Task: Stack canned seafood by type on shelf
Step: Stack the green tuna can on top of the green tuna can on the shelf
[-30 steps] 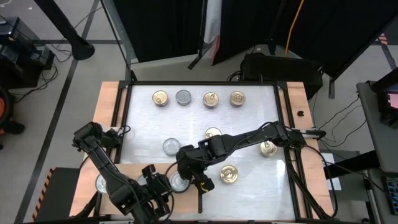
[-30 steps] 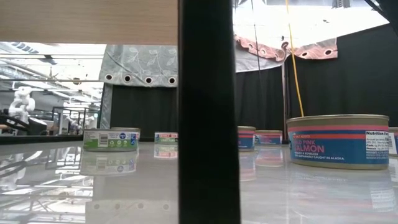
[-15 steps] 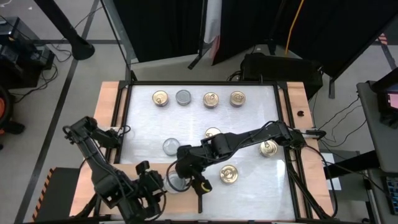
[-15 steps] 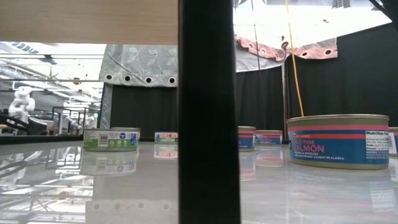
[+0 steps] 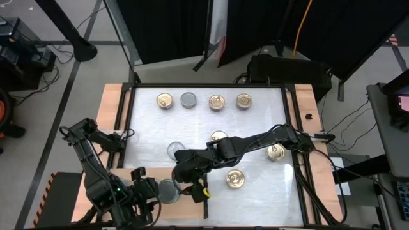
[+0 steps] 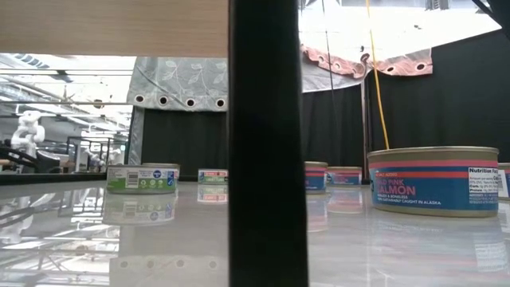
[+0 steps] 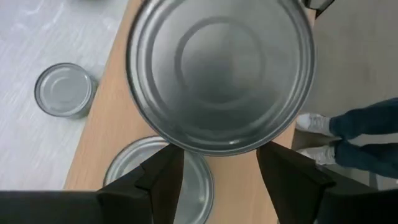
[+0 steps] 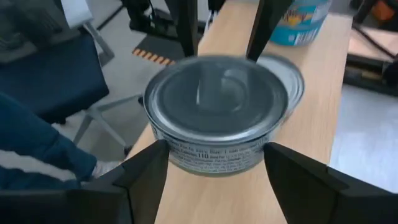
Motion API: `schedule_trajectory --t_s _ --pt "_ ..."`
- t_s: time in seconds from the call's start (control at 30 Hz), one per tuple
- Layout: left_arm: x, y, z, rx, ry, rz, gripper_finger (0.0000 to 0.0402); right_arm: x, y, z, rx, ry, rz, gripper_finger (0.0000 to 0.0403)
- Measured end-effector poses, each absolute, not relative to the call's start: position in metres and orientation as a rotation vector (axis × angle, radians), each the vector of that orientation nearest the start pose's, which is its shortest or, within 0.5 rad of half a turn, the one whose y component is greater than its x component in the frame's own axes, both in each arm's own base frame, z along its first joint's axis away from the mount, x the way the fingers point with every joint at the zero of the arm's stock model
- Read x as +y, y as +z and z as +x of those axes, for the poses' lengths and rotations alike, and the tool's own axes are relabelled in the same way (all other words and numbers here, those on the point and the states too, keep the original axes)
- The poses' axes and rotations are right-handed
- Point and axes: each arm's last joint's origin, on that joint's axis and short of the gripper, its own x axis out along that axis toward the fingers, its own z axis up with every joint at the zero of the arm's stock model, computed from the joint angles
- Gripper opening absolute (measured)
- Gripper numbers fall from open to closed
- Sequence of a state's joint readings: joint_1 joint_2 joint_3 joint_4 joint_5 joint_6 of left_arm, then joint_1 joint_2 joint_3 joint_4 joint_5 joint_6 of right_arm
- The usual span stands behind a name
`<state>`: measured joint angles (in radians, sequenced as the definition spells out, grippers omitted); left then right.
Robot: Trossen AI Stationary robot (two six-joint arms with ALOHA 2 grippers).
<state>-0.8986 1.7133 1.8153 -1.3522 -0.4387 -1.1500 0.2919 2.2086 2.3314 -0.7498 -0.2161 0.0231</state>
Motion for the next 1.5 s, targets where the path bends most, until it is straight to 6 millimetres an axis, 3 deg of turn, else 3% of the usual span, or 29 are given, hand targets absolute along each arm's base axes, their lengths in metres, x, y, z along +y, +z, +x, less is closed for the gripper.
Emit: schedule_trajectory --t_s 0.23,0.4,1.3,1.5 --pt "-0.246 0.367 0.203 1.036 0.22 -0.272 0.0208 0.141 0.35 0.472 0.616 0.472 0.002 0.0254" --pt "-0.245 0.371 0.199 1.048 0.233 -0.28 0.0208 0.142 0.338 0.48 0.622 0.47 0.003 0.0254" --pt "-0.245 0.372 0.185 1.115 0.268 -0.329 0.0208 0.141 0.333 0.494 0.544 0.447 0.043 0.0253" --pt "-0.244 0.373 0.184 1.13 0.274 -0.324 0.0208 0.141 0.323 0.5 0.555 0.444 0.041 0.0253"
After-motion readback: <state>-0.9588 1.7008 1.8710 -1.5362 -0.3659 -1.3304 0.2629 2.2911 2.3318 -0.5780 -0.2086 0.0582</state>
